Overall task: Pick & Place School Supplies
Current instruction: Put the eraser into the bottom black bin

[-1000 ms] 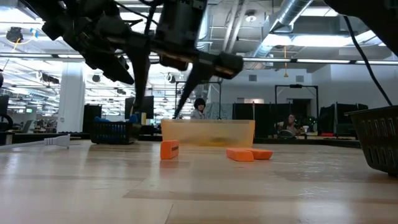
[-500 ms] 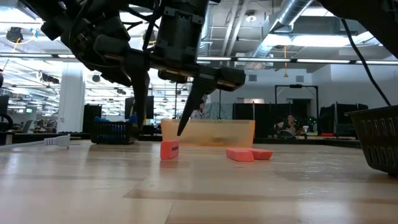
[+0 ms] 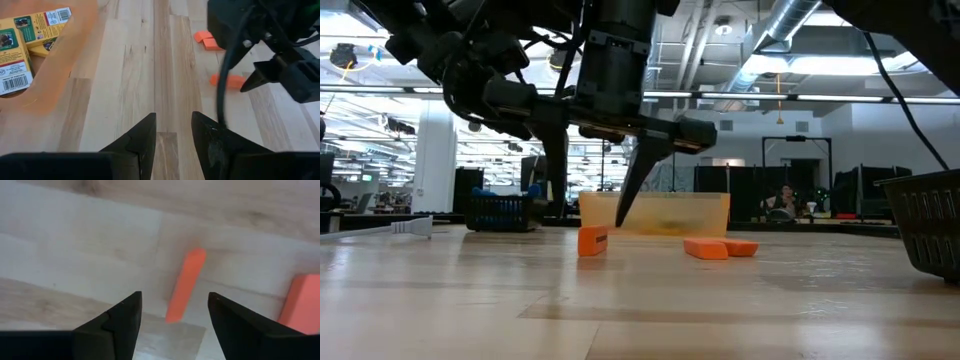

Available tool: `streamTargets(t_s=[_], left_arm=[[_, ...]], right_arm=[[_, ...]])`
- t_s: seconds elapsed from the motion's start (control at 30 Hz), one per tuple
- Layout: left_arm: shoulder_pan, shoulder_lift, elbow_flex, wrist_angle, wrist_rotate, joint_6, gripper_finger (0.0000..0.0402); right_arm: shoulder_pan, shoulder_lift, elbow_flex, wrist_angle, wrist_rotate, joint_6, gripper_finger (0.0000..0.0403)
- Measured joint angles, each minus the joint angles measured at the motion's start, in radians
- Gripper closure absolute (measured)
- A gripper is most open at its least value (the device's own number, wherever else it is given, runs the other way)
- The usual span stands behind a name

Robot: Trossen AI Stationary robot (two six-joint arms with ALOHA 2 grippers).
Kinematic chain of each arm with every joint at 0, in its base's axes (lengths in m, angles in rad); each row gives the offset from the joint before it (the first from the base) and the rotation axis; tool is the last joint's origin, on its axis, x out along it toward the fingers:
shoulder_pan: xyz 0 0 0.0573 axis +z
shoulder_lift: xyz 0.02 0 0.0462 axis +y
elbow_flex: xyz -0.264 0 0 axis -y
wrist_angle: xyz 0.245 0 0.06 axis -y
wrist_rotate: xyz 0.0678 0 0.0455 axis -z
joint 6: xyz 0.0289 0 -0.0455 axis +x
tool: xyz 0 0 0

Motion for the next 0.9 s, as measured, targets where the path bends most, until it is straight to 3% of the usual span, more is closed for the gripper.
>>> streamTargets(t_s=[0.63, 0.77, 0.9], left_arm=[[0.0, 0.0, 0.0, -0.014, 0.0, 0.024, 0.0286], [0.0, 0.0, 0.0, -0.015, -0.018, 0.025, 0.0286], [0.0, 0.0, 0.0, -0.016, -0.023, 0.025, 0.0286]], right_arm=[[-0.019, 0.044, 0.0, 0.024, -0.029, -0.019, 0.019], [-0.02, 0.044, 0.0, 0.018, -0.029, -0.019, 0.0213], [-0.022, 0.044, 0.0, 0.014, -0.029, -0.027, 0.0266]])
